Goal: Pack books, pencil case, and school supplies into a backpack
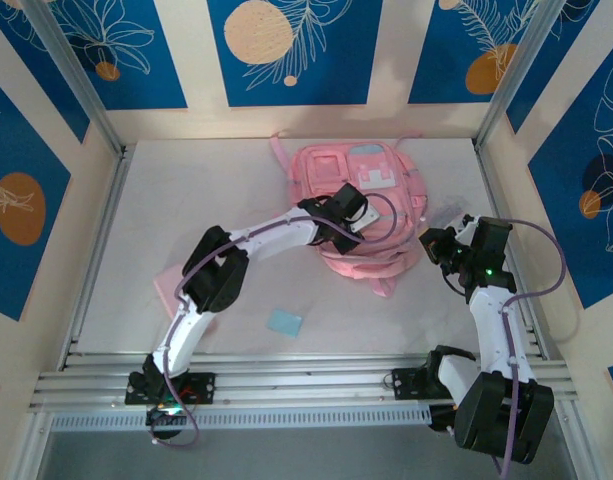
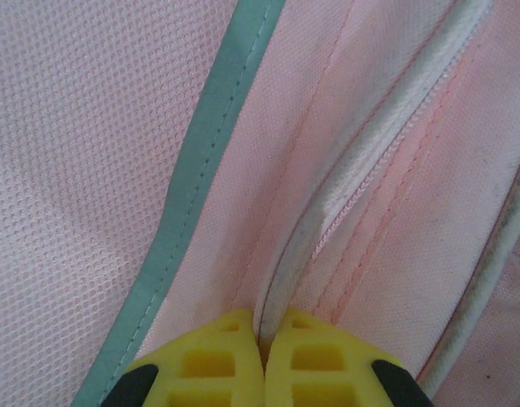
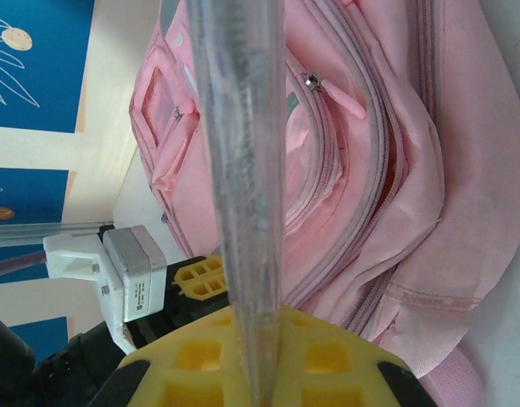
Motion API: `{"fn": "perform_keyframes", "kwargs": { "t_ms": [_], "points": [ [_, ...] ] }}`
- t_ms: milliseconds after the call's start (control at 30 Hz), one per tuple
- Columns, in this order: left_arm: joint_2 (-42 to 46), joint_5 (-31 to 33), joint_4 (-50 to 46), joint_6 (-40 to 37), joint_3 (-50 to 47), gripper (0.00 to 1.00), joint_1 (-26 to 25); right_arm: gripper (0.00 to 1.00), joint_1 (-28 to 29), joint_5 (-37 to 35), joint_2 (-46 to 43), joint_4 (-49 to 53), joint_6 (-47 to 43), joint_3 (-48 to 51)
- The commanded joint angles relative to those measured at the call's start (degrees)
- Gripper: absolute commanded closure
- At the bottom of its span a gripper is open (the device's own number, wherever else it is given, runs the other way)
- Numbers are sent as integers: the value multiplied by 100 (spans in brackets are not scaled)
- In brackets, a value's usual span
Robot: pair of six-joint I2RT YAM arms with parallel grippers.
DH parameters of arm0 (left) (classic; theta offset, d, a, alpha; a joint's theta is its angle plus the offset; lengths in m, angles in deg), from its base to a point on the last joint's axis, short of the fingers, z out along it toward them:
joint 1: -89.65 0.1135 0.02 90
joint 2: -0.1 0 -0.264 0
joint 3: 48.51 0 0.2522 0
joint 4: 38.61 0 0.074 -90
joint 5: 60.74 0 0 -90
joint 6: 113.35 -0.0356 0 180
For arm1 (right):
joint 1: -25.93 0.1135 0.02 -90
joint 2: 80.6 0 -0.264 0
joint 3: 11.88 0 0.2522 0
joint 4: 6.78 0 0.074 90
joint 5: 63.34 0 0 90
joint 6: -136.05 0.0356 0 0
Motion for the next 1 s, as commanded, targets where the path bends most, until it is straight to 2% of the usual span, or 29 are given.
{"fn": "perform_keyframes", "kwargs": {
  "t_ms": [0, 133, 267, 367, 500, 600, 700, 833, 967],
  "points": [
    [30, -565, -31, 447, 129, 100, 208, 100, -119, 110, -136, 100, -69, 34],
    [452, -1109, 54, 1191, 77, 100, 405, 100, -364, -10, -322, 421, -251, -91],
    [877, -1277, 177, 1592, -29, 100, 548, 100, -611, -27, -483, 561, -327, -138],
    [1074, -1520, 253, 1967, -27, 100, 696, 100, -653, 89, -481, 488, -292, -103],
    [1224, -2214, 665, 2911, -129, 100, 1035, 100, -574, 547, -324, 17, -81, 47],
    [1325, -2349, 896, 3171, -157, 100, 1115, 100, -216, 756, -85, -588, 169, 129],
    [1363, -2393, 1020, 3291, -115, 100, 1122, 100, 374, 796, 302, -1240, 385, 59],
    [1355, -2340, 1066, 3350, -65, 100, 1129, 100, 1134, 670, 1150, -1906, 666, -239],
    [1379, -2331, 1152, 3422, -60, 100, 1146, 100, 1656, 483, 1994, -2745, 958, -464]
  ]
}}
